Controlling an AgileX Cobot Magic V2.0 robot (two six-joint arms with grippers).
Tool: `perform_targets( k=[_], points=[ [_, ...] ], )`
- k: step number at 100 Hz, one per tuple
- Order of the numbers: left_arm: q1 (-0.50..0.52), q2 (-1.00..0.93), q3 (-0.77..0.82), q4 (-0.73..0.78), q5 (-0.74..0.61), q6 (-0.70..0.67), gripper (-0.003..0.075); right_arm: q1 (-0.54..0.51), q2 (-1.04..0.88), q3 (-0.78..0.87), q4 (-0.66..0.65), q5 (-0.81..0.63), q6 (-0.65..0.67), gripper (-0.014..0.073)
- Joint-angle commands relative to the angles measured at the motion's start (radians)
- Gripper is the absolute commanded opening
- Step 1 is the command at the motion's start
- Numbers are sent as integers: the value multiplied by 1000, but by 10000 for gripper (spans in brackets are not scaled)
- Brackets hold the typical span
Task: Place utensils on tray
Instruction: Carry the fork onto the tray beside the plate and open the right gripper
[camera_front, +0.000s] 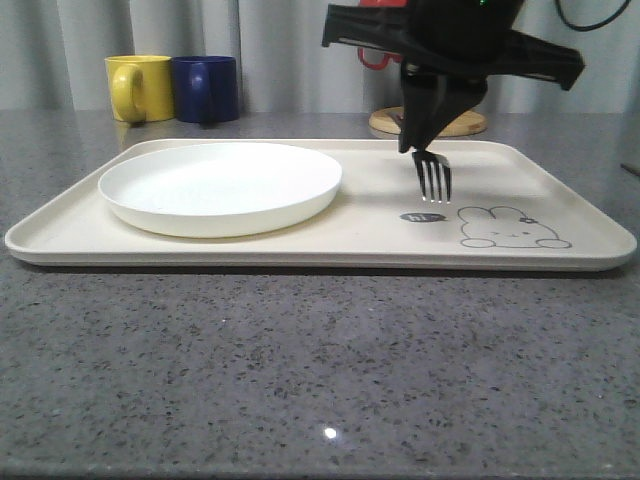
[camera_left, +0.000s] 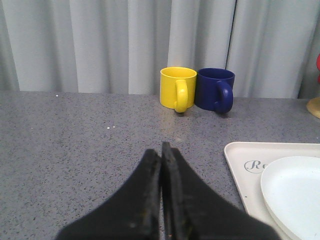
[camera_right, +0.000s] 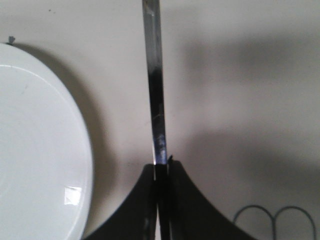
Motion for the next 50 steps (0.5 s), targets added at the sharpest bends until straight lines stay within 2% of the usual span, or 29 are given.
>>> perform_targets(
  k=[1,50],
  points=[
    [1,2,-26,-7,-75,0,-18,14,-17,-59,-27,-45,8,4],
    [1,3,-26,-7,-75,0,-18,20,48,-76,-56,-30,59,4]
  ],
)
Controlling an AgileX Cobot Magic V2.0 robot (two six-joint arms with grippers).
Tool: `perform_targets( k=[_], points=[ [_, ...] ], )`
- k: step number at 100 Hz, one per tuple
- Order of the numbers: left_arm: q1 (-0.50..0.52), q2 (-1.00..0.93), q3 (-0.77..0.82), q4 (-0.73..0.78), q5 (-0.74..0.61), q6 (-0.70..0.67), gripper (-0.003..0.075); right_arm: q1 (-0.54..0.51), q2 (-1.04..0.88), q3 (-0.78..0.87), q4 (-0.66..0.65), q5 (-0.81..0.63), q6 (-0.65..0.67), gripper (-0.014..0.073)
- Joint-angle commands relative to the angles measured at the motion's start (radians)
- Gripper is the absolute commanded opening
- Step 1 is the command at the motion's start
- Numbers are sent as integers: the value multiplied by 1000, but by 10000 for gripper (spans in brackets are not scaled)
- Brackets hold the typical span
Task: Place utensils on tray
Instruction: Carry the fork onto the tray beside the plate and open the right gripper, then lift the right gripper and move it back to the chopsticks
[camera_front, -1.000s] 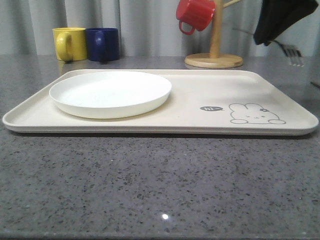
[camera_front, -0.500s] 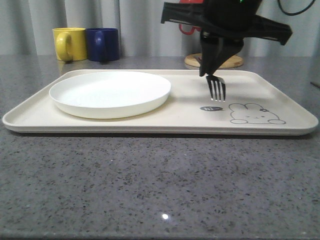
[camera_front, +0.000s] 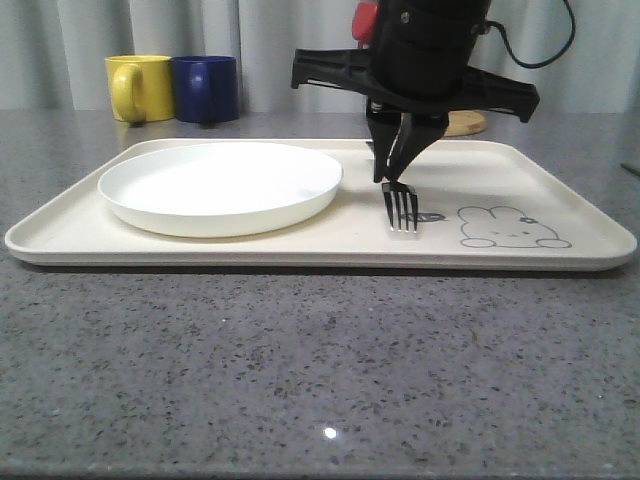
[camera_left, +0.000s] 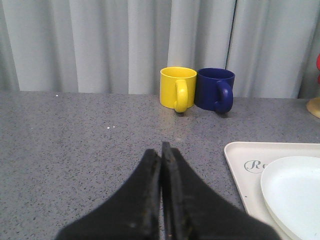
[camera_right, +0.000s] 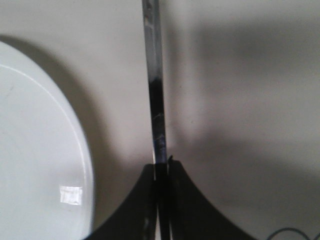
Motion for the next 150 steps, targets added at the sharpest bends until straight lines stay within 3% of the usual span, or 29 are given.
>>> perform_targets(
  k=[1,34,63,75,105,132,150],
  points=[
    [1,3,-26,-7,-75,0,-18,1,-39,-35,-33,-32,9,4],
    [1,3,-26,-7,-75,0,-18,1,-21,-35,-15,-24,9,16],
    [1,3,-26,-7,-75,0,-18,1,-21,-35,-14,-9,9,294],
    [1,3,-26,-7,-75,0,-18,1,-21,-35,-14,-5,9,353],
    [1,3,-26,-7,-75,0,-18,1,-79,-35,-14,17,4,353],
    [1,3,-26,-7,-75,0,-18,-32,-227,-35,-11,47,-153,353],
    [1,3,-26,-7,-75,0,-18,-137,-295,-35,-9,125,-262,353]
  ],
)
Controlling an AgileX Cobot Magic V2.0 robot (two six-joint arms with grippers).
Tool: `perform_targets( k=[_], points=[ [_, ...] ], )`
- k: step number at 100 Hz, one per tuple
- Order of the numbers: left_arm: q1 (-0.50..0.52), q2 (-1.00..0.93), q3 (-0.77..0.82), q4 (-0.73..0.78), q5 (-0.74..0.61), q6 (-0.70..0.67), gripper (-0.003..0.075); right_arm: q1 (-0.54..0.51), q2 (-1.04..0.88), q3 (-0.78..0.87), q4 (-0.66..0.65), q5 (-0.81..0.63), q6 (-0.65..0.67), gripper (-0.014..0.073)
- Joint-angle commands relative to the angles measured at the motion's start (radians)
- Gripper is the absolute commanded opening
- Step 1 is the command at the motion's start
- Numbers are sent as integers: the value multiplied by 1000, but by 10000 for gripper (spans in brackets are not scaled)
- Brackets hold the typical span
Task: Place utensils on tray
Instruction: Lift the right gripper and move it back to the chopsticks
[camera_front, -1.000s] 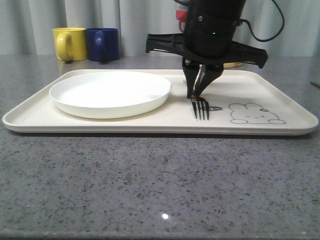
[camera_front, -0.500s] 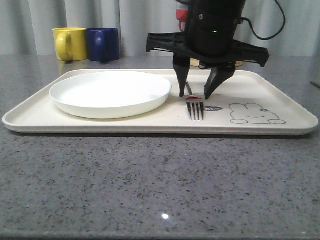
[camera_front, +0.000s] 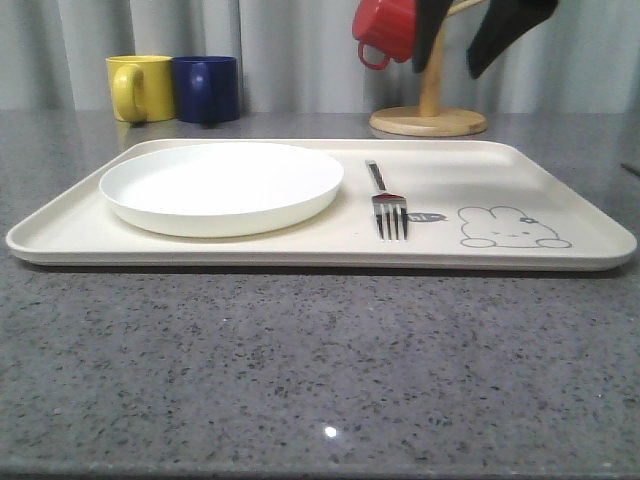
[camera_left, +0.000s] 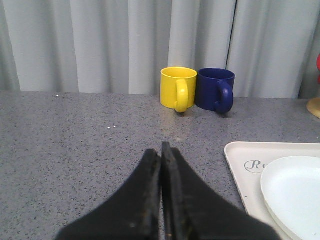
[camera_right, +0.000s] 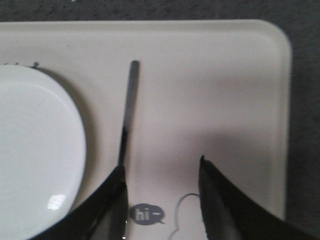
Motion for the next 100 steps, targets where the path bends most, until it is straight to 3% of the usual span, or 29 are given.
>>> perform_targets(
  k=[1,28,57,72,100],
  points=[
    [1,3,-26,-7,-75,0,-18,-63,-72,-27,-19,14,-73,353],
    [1,3,-26,-7,-75,0,-18,-281,-87,-5,29,89,-248,353],
    [1,3,-26,-7,-75,0,-18,-503,-86,129,170,3,-435,353],
    [1,3,-26,-7,-75,0,-18,-540,-82,182,205,-40,-515,353],
    [1,3,-26,-7,-75,0,-18,-546,-80,218,205,-114,-526,353]
  ],
)
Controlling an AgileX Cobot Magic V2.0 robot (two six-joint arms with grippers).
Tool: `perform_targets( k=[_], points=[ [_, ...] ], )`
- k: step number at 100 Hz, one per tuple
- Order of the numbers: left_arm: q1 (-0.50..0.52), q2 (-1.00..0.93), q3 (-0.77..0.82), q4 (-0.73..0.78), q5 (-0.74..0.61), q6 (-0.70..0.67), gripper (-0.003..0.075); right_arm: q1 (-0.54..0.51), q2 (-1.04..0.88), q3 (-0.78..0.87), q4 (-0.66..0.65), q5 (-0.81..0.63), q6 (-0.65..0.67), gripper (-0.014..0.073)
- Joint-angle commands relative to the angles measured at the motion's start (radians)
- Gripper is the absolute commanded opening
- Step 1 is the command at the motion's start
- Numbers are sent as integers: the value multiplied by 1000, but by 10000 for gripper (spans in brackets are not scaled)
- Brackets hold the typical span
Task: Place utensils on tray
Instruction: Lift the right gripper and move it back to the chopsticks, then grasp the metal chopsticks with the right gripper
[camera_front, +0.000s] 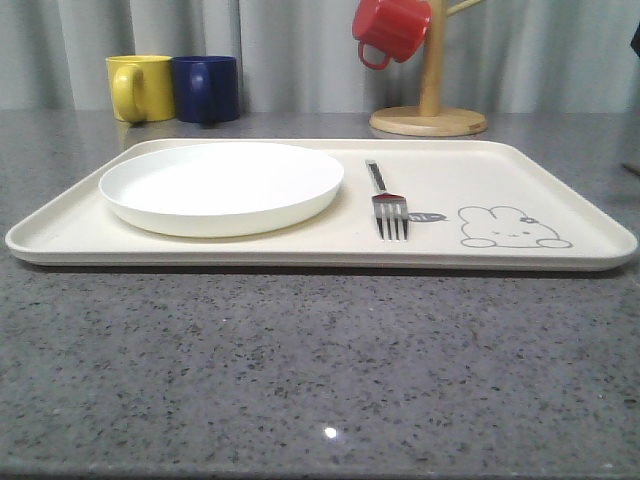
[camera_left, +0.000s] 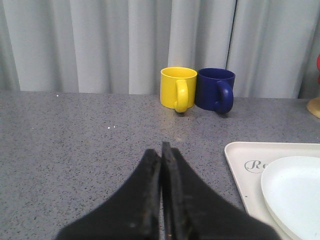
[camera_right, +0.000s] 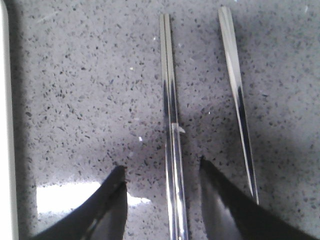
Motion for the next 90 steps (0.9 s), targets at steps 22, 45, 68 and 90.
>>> perform_targets(
  k=[22,45,68,90],
  points=[
    [1,3,-26,-7,-75,0,-18,-8,7,-20,-18,-60,-18,353],
    [1,3,-26,-7,-75,0,-18,-8,64,-20,-18,-60,-18,350],
    [1,3,-26,-7,-75,0,-18,-8,96,-20,-18,-57,-18,313],
    [1,3,-26,-7,-75,0,-18,-8,95,-20,-16,-44,-14,37]
  ],
)
